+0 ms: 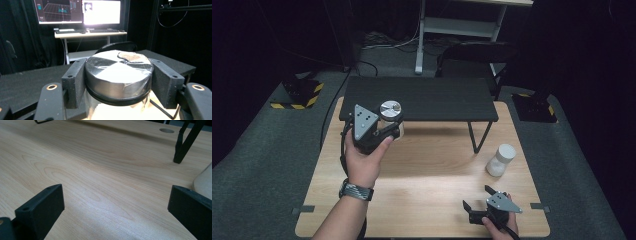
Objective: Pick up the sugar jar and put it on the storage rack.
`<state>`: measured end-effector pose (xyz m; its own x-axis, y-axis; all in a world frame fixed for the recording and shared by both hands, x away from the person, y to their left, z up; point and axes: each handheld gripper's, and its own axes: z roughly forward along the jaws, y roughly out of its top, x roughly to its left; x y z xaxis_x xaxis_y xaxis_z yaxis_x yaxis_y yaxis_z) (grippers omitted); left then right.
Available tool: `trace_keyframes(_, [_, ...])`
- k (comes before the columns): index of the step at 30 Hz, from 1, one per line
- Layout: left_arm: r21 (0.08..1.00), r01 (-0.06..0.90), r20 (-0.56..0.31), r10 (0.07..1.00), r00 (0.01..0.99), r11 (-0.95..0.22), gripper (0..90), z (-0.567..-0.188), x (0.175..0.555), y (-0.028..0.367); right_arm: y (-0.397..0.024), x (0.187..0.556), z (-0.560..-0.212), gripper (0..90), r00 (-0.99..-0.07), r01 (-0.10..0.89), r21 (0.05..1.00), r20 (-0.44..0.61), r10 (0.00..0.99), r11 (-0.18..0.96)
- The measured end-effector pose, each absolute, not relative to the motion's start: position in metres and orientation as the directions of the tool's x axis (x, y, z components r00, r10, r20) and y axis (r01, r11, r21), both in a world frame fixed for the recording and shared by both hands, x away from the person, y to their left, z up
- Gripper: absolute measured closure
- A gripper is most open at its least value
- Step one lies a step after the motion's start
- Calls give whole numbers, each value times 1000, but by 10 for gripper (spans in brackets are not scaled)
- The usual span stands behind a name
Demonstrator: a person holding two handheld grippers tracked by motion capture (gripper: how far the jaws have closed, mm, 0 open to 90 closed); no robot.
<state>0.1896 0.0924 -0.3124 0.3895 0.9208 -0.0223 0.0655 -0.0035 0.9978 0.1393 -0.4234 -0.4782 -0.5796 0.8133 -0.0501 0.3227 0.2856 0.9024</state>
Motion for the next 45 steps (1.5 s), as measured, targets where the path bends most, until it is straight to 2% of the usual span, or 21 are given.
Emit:
trace_keyframes(12, [999,38,-19,927,376,5,348,-305,203,90,-423,138,-478,1,-579,319,903,-55,814,288])
trace_keyframes(45, [996,89,-28,961,276,3,348,-313,277,78,-425,139,-479,1,-585,314,907,-48,809,281])
